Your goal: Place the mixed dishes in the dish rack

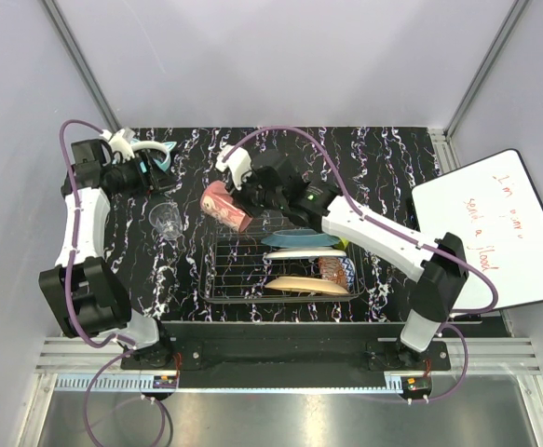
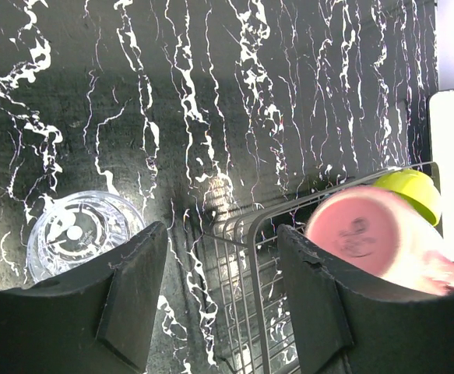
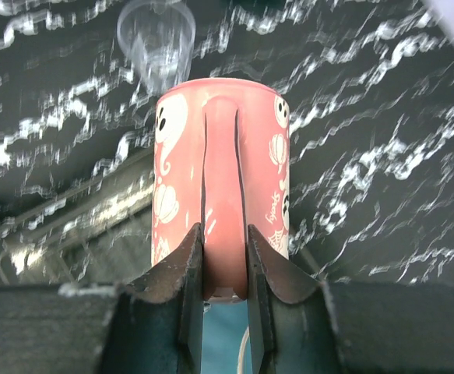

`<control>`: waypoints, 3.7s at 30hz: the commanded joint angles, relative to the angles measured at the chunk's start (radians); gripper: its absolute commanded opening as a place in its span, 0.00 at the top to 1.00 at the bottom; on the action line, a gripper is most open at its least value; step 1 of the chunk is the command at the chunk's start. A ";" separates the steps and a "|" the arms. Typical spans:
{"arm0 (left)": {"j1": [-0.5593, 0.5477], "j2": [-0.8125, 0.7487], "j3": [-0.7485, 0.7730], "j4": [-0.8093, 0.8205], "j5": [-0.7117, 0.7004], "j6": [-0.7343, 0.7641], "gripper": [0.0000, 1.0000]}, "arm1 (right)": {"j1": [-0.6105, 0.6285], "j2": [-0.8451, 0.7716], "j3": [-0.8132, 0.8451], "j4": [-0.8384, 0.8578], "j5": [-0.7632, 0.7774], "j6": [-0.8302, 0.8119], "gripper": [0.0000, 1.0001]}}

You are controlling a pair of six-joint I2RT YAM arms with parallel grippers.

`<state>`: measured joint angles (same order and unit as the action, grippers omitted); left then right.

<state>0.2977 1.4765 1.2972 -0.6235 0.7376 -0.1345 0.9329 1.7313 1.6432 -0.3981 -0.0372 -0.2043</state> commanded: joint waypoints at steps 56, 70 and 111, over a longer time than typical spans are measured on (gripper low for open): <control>0.012 -0.008 0.004 0.085 0.040 -0.020 0.39 | -0.006 0.269 -0.111 0.019 -0.222 0.146 1.00; 0.014 -0.004 -0.001 0.087 0.043 -0.017 0.39 | -0.006 0.286 -0.135 -0.027 -0.217 0.160 1.00; 0.014 -0.004 0.005 0.096 0.059 -0.033 0.42 | -0.019 0.303 -0.086 -0.074 -0.139 0.016 0.96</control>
<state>0.3050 1.4765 1.2652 -0.5735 0.7639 -0.1596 0.9077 2.0491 1.6123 -0.3824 -0.1875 -0.1268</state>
